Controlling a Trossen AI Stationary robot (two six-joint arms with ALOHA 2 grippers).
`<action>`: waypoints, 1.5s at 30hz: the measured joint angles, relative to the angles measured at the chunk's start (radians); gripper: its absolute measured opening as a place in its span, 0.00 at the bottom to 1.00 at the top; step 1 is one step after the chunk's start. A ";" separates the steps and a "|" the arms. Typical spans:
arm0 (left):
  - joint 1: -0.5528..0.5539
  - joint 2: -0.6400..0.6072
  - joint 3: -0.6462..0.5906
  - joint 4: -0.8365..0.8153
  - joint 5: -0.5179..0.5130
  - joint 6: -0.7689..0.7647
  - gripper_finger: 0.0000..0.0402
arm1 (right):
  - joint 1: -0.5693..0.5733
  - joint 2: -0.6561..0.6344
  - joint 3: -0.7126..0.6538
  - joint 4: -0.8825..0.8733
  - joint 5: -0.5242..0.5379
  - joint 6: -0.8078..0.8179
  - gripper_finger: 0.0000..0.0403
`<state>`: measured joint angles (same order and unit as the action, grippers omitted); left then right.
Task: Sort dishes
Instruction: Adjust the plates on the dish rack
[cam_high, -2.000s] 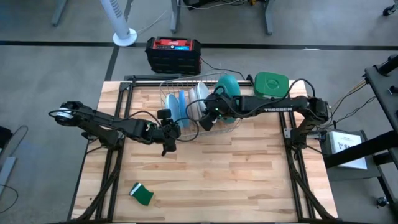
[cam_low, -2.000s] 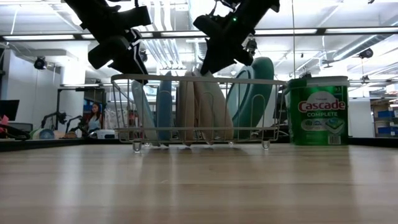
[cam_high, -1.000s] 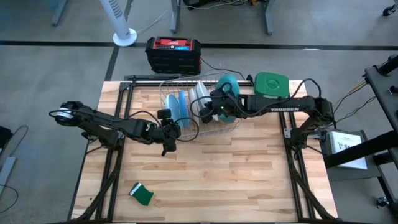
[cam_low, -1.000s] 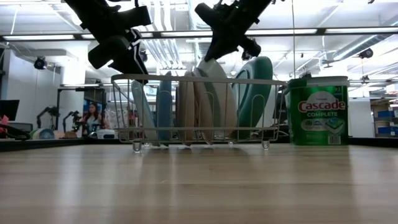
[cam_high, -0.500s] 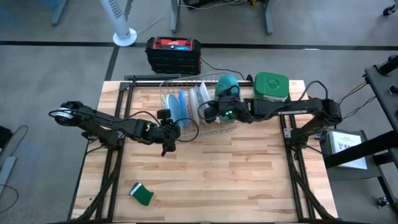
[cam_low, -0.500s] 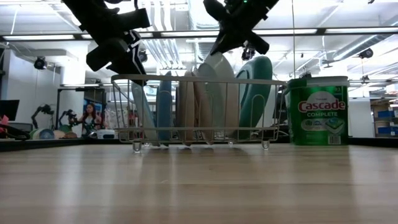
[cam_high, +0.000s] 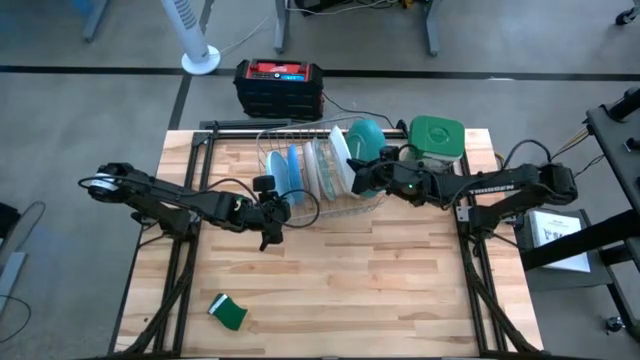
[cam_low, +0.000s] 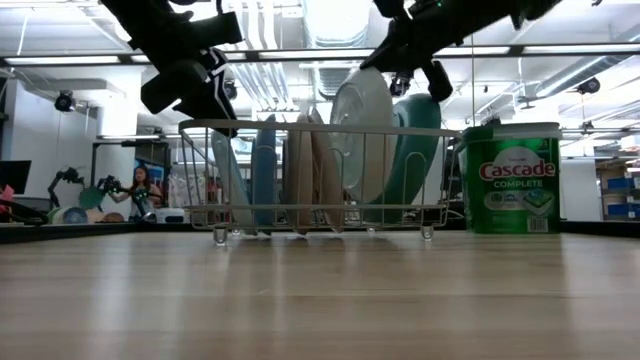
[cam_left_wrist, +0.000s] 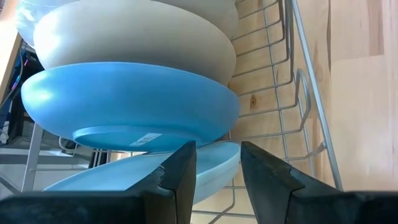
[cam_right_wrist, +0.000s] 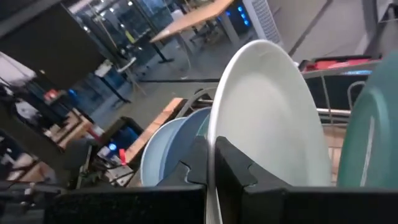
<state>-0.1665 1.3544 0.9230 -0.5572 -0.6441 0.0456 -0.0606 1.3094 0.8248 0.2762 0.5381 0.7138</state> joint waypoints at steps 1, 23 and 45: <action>0.000 0.000 0.001 0.000 0.000 0.001 0.29 | 0.000 0.002 -0.009 0.018 -0.001 0.010 0.00; 0.000 0.000 0.006 0.006 0.000 0.005 0.29 | 0.006 0.128 0.013 0.080 0.040 0.010 0.00; 0.000 0.000 0.006 0.007 0.001 0.005 0.29 | 0.032 0.117 0.014 0.064 0.041 -0.128 0.35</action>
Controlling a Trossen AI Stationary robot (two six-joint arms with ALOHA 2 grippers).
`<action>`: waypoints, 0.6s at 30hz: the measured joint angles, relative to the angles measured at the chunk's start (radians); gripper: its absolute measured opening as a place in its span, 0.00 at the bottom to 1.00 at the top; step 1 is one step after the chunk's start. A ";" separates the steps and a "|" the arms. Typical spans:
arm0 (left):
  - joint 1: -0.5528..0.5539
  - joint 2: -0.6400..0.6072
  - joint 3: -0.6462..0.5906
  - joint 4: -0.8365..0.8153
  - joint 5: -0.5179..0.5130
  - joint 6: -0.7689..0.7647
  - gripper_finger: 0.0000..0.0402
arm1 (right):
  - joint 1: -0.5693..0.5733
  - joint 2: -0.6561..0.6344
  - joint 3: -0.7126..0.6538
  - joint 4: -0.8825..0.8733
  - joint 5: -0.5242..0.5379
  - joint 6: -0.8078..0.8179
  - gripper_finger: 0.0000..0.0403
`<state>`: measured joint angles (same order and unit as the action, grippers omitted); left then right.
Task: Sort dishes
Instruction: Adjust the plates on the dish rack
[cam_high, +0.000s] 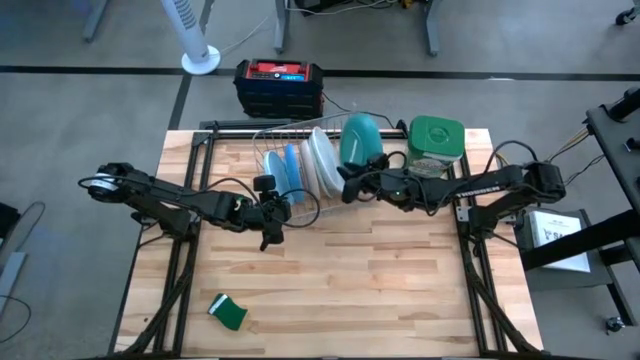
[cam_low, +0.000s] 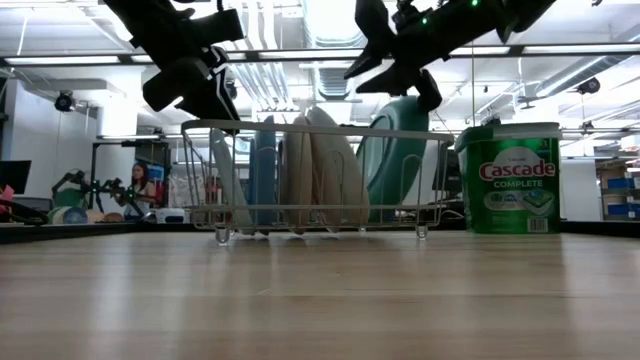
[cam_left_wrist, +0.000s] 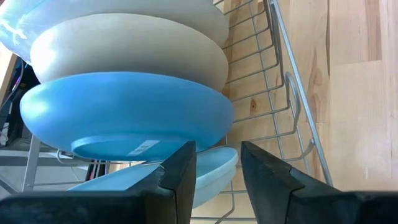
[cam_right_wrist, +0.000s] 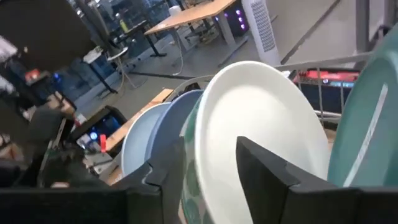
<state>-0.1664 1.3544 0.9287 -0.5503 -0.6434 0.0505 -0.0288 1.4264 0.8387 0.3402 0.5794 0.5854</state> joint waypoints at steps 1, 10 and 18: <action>0.000 0.000 0.000 0.000 0.000 0.000 0.29 | 0.005 -0.006 0.000 0.001 -0.001 -0.023 0.36; 0.000 0.000 0.000 0.002 0.009 0.000 0.29 | 0.038 -0.032 0.058 -0.108 -0.090 -0.300 0.38; -0.006 0.000 0.049 -0.008 0.088 -0.012 0.29 | 0.040 -0.102 0.162 -0.499 -0.019 -0.397 0.31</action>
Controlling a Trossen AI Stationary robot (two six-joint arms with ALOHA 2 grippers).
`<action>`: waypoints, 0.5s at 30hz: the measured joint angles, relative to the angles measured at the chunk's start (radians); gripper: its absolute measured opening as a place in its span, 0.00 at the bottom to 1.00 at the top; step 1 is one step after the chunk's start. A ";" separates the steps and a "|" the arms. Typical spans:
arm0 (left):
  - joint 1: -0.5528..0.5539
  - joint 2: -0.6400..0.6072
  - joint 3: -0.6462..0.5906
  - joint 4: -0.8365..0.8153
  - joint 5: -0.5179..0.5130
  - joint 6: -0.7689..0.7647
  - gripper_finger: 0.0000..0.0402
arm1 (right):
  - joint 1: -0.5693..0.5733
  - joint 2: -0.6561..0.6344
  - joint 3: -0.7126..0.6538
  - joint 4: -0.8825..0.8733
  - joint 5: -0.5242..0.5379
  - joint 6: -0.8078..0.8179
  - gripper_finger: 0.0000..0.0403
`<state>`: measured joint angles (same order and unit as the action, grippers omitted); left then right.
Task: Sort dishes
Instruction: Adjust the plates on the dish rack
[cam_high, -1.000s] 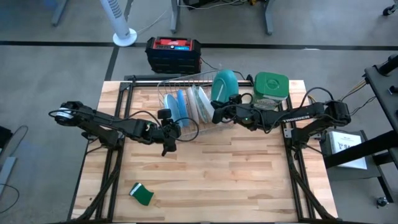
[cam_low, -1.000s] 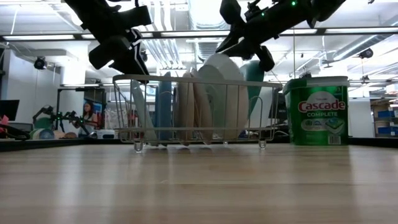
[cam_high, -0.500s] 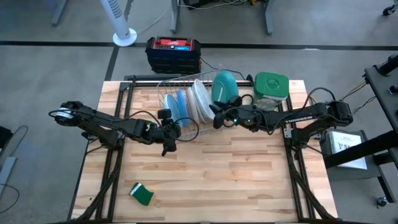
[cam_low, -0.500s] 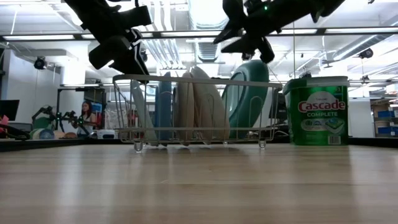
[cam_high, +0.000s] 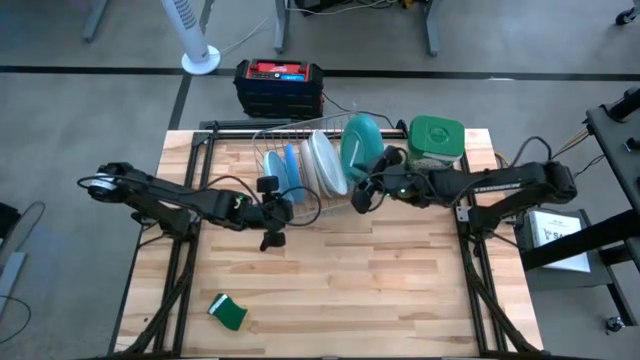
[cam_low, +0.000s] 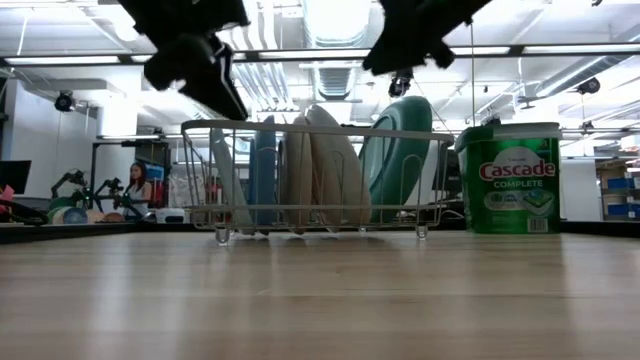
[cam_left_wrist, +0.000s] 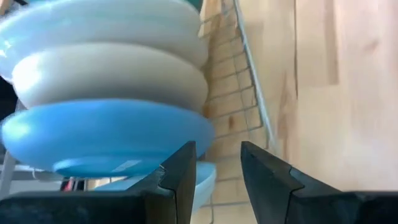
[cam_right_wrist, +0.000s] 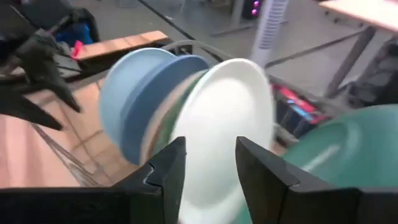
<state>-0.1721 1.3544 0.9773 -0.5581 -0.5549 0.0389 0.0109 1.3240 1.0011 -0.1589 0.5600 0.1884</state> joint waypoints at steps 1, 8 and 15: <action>-0.003 0.000 0.010 -0.003 0.002 -0.002 0.29 | 0.000 -0.017 0.005 -0.011 0.001 -0.021 0.30; -0.028 -0.001 0.053 -0.071 0.020 -0.078 0.29 | 0.003 -0.171 -0.007 -0.175 0.044 -0.019 0.19; -0.034 0.000 0.054 -0.111 0.087 -0.147 0.29 | 0.037 -0.275 -0.108 -0.283 0.044 0.166 0.06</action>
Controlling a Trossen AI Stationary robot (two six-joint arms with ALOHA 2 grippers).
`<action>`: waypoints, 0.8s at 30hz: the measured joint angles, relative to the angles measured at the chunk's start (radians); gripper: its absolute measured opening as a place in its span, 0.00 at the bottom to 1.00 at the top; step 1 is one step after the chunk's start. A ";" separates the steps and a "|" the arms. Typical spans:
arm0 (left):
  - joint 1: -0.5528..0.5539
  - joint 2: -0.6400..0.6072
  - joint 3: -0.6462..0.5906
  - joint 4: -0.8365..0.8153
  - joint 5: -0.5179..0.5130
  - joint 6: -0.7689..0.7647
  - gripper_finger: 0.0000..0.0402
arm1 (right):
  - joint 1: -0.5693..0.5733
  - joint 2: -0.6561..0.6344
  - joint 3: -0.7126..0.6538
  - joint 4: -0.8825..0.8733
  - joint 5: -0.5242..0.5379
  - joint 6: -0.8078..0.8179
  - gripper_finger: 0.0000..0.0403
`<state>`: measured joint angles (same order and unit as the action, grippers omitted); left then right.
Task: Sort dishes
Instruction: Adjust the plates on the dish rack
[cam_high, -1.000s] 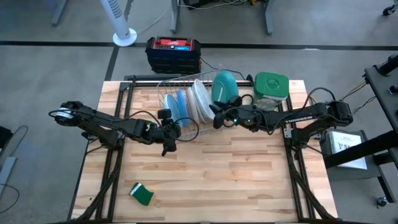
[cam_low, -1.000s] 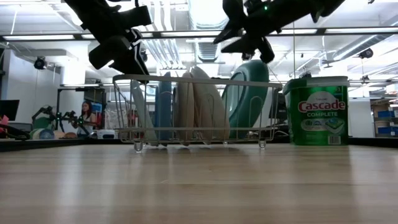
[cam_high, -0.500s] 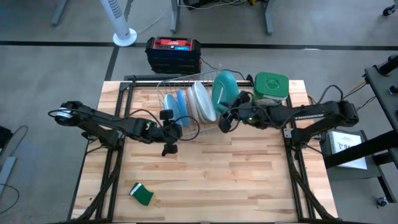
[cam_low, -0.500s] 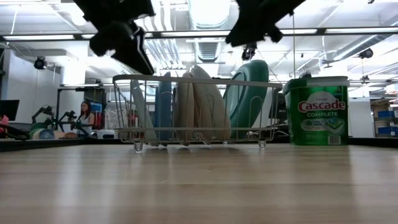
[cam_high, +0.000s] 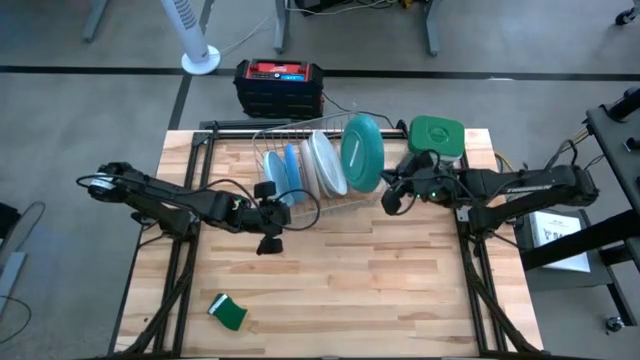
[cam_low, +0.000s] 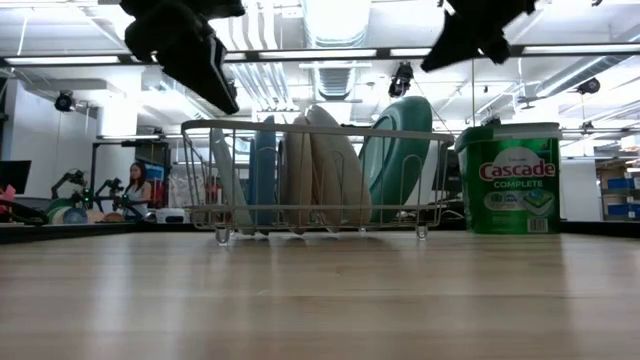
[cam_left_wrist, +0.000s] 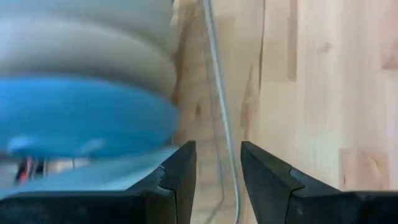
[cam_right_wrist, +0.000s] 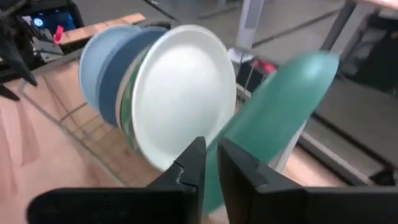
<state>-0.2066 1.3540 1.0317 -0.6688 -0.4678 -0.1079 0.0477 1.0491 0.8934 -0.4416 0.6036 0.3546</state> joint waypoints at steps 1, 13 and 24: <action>-0.001 -0.001 0.000 -0.024 0.001 -0.026 0.29 | 0.005 -0.006 -0.018 -0.004 0.000 0.021 0.05; -0.011 -0.006 0.098 -0.224 -0.011 -0.152 0.29 | 0.029 -0.025 -0.049 -0.333 0.054 0.417 0.00; -0.020 -0.003 -0.004 -0.120 -0.031 -0.217 0.29 | 0.005 0.116 -0.119 -0.295 0.076 0.501 0.00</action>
<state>-0.2265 1.3506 1.0279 -0.7890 -0.4985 -0.3251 0.0528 1.1647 0.7742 -0.7365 0.6799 0.8557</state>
